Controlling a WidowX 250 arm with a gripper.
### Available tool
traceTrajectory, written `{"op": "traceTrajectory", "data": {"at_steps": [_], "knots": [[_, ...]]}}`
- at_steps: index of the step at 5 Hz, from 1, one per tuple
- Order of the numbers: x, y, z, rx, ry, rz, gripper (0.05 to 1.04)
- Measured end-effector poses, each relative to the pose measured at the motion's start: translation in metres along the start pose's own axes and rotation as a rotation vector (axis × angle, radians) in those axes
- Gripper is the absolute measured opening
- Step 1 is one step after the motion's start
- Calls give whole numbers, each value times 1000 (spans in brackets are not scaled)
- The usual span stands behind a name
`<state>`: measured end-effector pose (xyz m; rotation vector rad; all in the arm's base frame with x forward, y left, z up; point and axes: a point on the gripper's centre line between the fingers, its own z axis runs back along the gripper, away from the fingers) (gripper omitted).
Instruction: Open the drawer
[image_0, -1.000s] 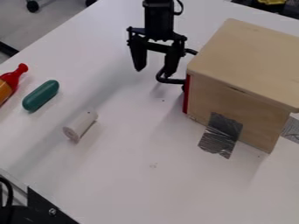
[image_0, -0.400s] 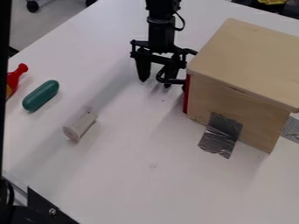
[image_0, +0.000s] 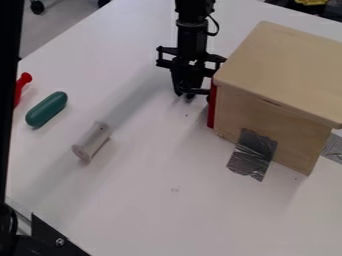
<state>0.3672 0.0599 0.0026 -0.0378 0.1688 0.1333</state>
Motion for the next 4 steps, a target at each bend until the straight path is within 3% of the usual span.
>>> {"op": "traceTrajectory", "data": {"at_steps": [4], "knots": [[8,40,3,17,12,39,187]]}}
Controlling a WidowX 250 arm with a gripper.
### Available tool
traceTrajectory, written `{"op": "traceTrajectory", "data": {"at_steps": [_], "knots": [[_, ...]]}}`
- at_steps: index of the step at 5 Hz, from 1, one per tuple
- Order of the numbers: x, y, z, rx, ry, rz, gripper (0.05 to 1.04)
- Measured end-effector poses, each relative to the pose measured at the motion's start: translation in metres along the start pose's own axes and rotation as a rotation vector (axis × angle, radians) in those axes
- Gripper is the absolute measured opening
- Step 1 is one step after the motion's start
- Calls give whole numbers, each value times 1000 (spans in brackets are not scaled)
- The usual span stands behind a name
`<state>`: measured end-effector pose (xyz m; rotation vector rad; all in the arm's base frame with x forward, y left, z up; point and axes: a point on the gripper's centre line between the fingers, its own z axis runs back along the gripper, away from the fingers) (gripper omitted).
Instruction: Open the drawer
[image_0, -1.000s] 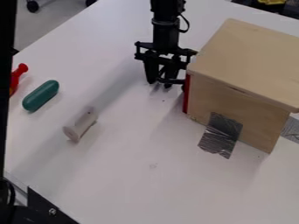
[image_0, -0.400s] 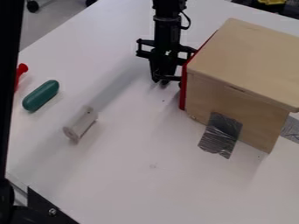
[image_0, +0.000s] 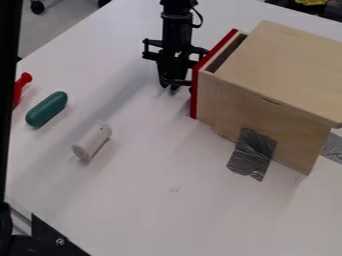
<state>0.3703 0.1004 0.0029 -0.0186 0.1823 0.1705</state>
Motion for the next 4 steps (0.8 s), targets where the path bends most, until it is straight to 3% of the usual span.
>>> {"op": "traceTrajectory", "data": {"at_steps": [4], "knots": [[0,11,1,12,-3,16,187]]}}
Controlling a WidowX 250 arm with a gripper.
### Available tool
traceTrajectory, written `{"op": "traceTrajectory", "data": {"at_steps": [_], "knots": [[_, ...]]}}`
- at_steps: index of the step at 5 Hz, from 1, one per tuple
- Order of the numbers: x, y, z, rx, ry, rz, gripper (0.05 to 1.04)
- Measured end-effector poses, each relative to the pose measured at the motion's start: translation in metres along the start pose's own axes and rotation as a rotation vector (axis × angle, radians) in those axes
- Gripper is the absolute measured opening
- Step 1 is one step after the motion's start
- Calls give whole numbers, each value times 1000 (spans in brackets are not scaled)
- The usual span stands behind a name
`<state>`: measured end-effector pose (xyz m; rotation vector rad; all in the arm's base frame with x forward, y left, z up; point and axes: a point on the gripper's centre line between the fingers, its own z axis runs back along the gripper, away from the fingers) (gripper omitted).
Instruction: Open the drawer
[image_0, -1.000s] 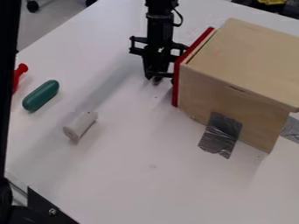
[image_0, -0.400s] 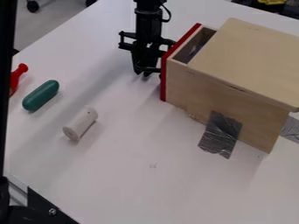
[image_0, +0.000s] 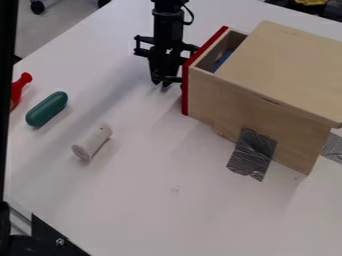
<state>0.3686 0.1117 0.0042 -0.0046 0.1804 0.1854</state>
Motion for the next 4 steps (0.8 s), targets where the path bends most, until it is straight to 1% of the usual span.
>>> {"op": "traceTrajectory", "data": {"at_steps": [1,2,3,4], "knots": [[0,8,2,15,-1,8,187],[2,15,3,41,-5,6,186],[2,17,3,53,-2,5,186],[2,18,3,58,8,4,215]]}}
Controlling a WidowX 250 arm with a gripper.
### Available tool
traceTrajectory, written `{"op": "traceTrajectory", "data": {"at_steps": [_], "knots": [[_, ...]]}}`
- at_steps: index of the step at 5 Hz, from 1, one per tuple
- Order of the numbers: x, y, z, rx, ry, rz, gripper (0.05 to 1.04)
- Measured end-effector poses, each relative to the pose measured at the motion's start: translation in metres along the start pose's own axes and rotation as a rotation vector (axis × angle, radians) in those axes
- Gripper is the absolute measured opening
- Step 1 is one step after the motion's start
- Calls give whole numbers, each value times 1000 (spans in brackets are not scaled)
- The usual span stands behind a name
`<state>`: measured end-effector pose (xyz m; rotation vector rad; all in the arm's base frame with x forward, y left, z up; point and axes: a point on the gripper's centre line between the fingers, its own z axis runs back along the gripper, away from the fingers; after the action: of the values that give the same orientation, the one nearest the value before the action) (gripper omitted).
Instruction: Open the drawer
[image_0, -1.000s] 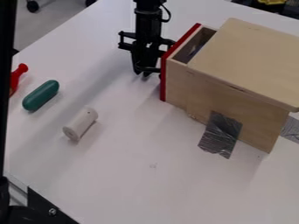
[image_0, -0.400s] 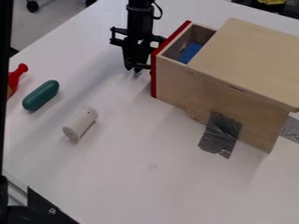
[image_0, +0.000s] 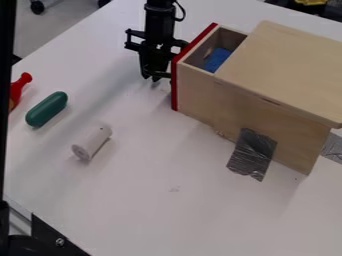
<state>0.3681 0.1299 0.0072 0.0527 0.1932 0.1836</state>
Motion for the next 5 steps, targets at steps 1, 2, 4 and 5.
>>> {"op": "traceTrajectory", "data": {"at_steps": [1,2,4,5], "knots": [[2,6,-3,-3,16,82,476],[0,25,-3,-6,20,134,797],[-5,21,-2,-35,49,139,999],[-7,17,-2,-62,67,129,999]]}}
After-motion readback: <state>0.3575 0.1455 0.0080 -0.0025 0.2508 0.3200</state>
